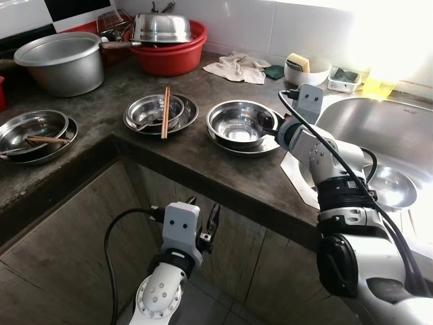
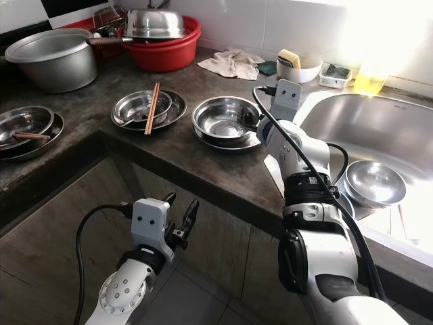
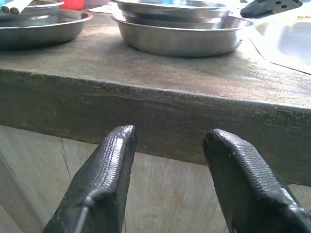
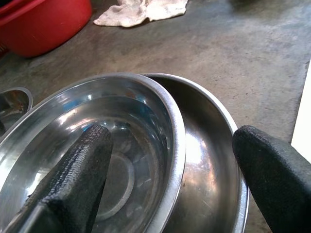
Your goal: Kitchen organization
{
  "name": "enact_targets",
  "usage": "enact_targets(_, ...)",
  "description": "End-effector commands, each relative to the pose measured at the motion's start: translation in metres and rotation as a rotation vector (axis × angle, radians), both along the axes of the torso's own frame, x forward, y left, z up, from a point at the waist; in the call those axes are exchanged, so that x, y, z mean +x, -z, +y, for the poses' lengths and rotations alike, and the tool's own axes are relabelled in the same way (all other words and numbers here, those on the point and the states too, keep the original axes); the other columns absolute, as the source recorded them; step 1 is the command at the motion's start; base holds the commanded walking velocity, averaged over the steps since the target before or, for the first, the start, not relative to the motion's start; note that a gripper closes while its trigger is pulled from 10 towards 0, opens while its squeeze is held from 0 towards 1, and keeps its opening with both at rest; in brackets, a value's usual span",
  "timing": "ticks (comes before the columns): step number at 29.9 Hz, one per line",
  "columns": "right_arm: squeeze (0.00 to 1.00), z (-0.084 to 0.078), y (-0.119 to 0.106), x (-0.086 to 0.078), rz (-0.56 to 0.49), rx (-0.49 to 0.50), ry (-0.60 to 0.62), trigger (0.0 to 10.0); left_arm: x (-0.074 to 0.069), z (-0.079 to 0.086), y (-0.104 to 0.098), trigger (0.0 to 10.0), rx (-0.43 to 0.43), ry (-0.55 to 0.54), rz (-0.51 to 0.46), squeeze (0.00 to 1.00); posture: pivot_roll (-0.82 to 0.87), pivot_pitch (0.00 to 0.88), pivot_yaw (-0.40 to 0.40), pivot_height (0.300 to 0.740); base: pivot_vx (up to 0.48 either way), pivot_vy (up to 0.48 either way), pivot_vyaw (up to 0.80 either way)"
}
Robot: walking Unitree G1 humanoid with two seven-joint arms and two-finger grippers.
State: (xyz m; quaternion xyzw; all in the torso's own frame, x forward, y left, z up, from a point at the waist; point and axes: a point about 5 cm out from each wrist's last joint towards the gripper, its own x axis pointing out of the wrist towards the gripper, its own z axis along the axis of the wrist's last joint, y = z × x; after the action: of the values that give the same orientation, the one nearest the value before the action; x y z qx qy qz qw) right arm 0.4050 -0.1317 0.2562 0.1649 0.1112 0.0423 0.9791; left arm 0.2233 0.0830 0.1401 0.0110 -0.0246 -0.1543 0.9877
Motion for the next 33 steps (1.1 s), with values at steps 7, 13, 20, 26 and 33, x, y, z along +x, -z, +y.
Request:
enact_targets(7, 0.0, 0.007, -0.008, 0.002, 0.005, 0.007, -0.043, 10.0, -0.001, 0.0, 0.002, 10.0, -0.001, -0.005, 0.018, 0.0, 0.09, 0.123, -0.026, 0.74, 0.0, 0.0, 0.0)
enact_targets(13, 0.0, 0.008, -0.011, 0.003, -0.021, 0.014, -0.048, 10.0, -0.001, 0.0, 0.002, 10.0, 0.0, -0.006, 0.02, 0.0, 0.09, 0.122, -0.026, 0.74, 0.0, 0.0, 0.0)
enact_targets(20, 0.0, 0.006, -0.01, 0.003, -0.022, -0.004, -0.046, 7.6, 0.0, 0.001, 0.002, 10.0, 0.0, -0.007, 0.021, 0.0, 0.09, 0.119, -0.023, 0.74, 0.0, 0.0, 0.0)
enact_targets(26, 0.0, 0.007, -0.011, 0.003, -0.02, -0.005, -0.06, 10.0, 0.0, 0.001, 0.003, 10.0, 0.002, -0.006, 0.02, 0.0, 0.09, 0.117, -0.022, 0.74, 0.0, 0.0, 0.0)
enact_targets(33, 0.0, 0.014, -0.014, 0.0, 0.012, 0.03, -0.104, 10.0, -0.001, 0.001, 0.003, 10.0, 0.004, -0.007, 0.019, 0.0, 0.1, 0.111, -0.023, 0.74, 0.0, 0.0, 0.0)
